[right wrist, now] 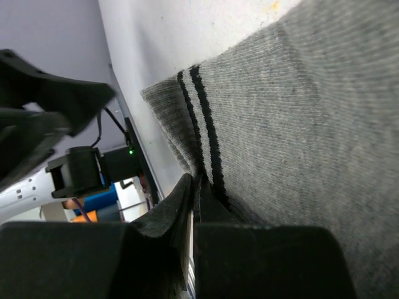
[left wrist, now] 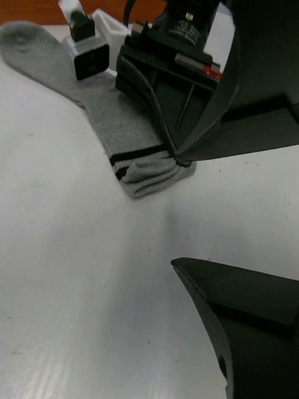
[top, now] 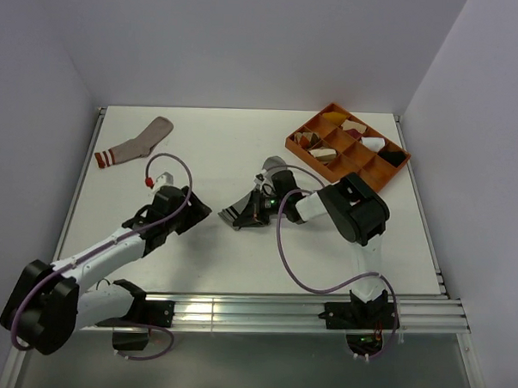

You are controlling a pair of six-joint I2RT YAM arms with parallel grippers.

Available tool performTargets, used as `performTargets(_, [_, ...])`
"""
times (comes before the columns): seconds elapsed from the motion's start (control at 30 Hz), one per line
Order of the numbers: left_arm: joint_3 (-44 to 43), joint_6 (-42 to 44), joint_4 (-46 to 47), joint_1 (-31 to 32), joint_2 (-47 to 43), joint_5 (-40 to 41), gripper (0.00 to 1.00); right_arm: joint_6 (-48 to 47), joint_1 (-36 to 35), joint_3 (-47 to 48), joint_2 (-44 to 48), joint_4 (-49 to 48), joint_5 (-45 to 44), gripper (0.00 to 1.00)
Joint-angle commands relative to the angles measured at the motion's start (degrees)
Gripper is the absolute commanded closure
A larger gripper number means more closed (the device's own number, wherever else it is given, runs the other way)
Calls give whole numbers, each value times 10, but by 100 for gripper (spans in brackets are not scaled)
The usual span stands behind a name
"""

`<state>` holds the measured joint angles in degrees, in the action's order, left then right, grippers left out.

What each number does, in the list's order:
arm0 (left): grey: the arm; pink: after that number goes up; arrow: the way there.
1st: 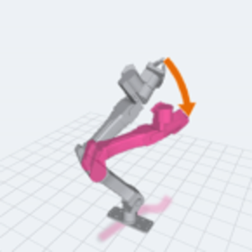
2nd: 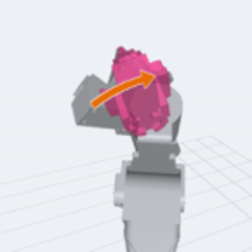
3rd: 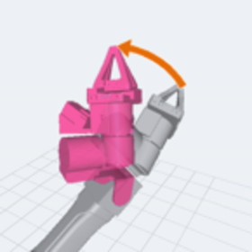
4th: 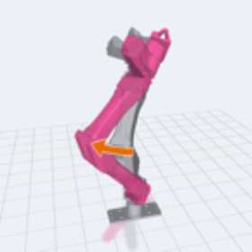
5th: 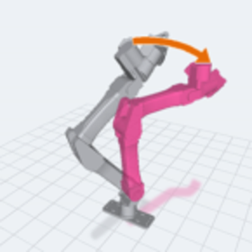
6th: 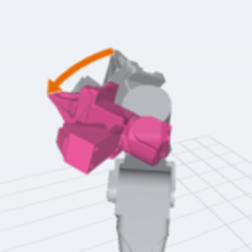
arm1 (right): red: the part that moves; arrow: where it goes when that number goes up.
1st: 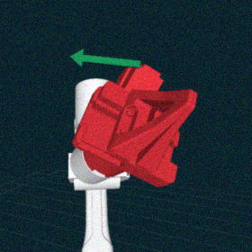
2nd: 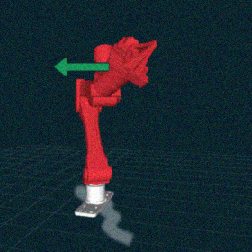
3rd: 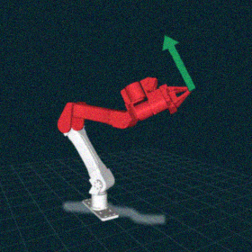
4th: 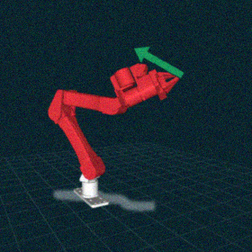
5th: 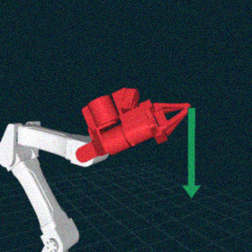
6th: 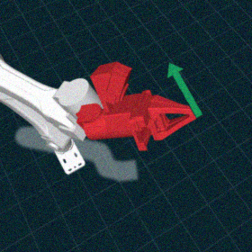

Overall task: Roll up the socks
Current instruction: Roll the sock at the center of the board.

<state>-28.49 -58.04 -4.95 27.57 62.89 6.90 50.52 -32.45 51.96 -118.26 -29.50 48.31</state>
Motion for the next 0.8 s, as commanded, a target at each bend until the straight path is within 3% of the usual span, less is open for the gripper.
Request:
performTargets(0.0, [20,-45,92,10,34,11,32,30,12,-14,-19,-37,12,100])
performTargets(0.2, [24,-58,147,27,89,24,41,56,22,-23,-33,-65,20,100])
performTargets(0.47, [-2,-68,165,48,170,35,75,49,22,-20,-32,-59,17,100])
performTargets(0.77, [-20,-67,194,57,245,27,78,47,22,-20,-32,-60,17,100])
